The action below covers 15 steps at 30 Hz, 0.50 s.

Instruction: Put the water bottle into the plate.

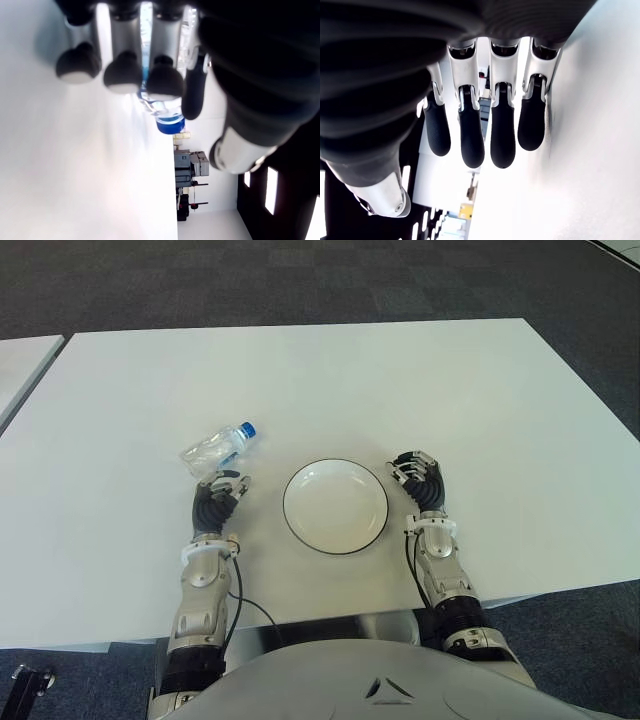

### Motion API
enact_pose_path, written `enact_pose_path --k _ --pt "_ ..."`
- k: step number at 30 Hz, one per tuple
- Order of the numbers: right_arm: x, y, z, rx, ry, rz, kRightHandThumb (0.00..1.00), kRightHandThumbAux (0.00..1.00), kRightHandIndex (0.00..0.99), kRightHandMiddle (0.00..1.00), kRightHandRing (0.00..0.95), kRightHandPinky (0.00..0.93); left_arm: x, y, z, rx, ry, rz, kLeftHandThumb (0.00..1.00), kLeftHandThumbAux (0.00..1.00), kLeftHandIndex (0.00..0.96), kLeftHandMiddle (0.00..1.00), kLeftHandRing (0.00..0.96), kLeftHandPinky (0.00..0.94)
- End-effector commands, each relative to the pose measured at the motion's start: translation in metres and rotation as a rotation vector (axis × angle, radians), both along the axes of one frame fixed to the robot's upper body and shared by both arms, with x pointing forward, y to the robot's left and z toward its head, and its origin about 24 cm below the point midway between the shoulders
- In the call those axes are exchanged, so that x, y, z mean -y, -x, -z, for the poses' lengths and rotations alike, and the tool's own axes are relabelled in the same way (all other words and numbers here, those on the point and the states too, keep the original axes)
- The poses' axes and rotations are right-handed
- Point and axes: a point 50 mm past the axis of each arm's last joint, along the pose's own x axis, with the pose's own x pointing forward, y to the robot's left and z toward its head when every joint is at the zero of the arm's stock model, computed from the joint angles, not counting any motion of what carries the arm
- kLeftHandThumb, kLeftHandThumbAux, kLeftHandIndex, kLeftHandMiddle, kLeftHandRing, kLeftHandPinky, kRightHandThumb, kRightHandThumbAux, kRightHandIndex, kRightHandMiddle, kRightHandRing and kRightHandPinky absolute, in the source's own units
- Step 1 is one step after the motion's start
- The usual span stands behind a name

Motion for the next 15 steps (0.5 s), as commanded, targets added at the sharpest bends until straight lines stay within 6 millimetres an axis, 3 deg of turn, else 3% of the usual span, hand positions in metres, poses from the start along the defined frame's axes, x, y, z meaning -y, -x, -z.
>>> enact_pose_path --k 1,9,15 --pt "0.002 0.010 0.015 -0.084 -0.005 0.012 0.702 0.731 0.420 0.479 0.500 0.506 0.000 -0.001 -0.008 0.016 -0.009 0.017 0.701 0.722 0.437 0.854 0.859 0.848" --pt "0.001 0.009 0.015 -0.091 -0.005 0.011 0.702 0.731 0.420 0.483 0.505 0.512 -0.002 -0.003 -0.040 0.080 -0.020 0.039 0.700 0.722 0.437 0.842 0.846 0.833" --pt "0.001 0.010 0.015 -0.092 -0.008 0.014 0.702 0.731 0.420 0.483 0.507 0.516 -0.011 -0.013 -0.057 0.190 -0.181 0.028 0.703 0.720 0.437 0.822 0.820 0.809"
